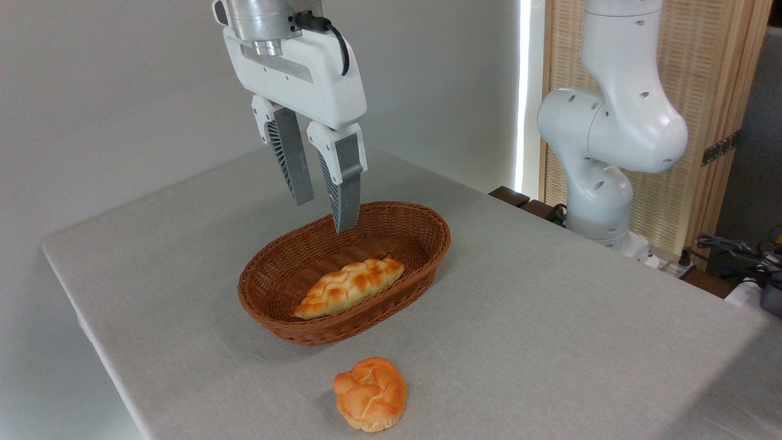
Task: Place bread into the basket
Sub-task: 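Move the open gripper down past the basket toward the round roll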
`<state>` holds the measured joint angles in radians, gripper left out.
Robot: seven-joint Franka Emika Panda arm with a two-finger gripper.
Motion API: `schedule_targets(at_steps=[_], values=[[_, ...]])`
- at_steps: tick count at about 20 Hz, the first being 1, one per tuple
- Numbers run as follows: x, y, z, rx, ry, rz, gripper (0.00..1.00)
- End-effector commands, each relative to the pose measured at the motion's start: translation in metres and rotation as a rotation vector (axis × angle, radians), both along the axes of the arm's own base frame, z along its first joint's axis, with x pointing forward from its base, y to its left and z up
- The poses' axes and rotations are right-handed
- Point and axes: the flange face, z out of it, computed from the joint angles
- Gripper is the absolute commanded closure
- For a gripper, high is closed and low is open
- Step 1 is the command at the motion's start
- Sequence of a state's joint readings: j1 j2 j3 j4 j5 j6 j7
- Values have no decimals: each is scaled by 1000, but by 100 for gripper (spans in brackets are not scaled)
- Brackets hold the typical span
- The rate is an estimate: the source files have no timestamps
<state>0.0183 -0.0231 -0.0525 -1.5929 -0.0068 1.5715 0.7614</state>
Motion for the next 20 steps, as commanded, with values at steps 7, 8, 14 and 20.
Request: schedule_targets(at_steps=[7,8,14,20], values=[[6,2,2,12,-11,3,0],[6,2,1,12,-9,3,0],[6,38,-25,5,2,48,0],[13,94,-82,10,-53,77,0]])
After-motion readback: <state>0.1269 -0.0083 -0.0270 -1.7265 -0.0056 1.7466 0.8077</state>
